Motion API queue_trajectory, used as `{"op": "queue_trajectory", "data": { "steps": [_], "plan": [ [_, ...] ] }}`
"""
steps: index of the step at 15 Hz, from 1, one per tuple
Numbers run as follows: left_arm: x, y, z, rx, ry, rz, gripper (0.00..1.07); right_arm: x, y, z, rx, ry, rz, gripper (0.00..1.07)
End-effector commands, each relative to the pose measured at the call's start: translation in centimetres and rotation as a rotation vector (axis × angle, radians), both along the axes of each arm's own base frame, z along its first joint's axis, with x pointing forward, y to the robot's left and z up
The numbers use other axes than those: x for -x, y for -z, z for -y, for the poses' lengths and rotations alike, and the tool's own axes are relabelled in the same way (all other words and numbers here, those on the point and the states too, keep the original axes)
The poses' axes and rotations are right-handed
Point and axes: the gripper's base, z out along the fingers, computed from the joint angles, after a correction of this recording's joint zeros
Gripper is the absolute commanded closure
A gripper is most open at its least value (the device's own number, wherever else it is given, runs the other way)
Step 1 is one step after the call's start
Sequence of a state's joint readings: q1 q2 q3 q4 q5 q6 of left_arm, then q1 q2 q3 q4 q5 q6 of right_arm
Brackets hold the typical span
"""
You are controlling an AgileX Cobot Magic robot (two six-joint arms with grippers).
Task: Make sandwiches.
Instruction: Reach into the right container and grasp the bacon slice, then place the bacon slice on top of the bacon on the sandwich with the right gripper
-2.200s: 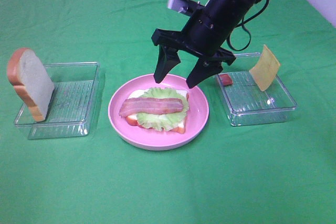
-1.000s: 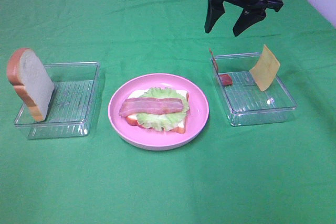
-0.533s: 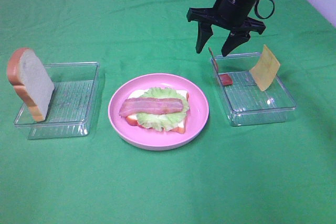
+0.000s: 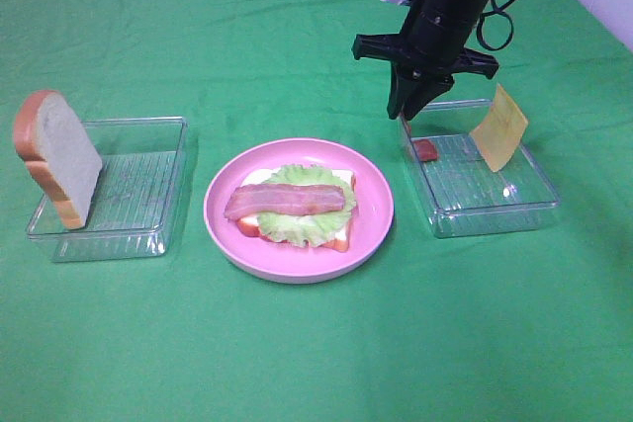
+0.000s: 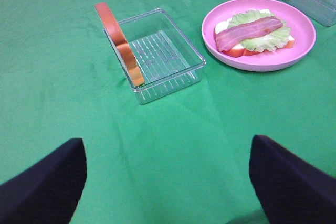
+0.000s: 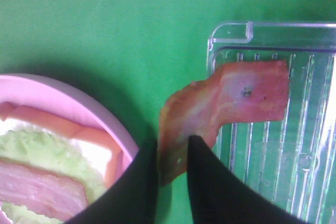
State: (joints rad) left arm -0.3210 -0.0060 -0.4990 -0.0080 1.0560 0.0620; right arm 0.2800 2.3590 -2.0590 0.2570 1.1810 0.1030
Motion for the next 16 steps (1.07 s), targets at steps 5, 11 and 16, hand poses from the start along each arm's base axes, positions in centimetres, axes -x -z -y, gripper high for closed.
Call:
{"op": "queue_trajectory", "data": {
  "steps": [5,11,16],
  "plan": [
    [0.3,-0.1,-0.1,0.021,0.004,0.029,0.26,0.5,-0.6,0.6,0.05,-0.037,-0.032,1.07],
    [0.3,-0.1,-0.1,0.021,0.004,0.029,0.26,2.1,-6.9,0.8,0.005,-0.05,0.054,1.07],
    [0.3,-0.1,-0.1,0.021,0.004,0.029,0.26,4.3,-11.0,-1.4,-0.115,-0.123,0.113,1.07]
  ]
}}
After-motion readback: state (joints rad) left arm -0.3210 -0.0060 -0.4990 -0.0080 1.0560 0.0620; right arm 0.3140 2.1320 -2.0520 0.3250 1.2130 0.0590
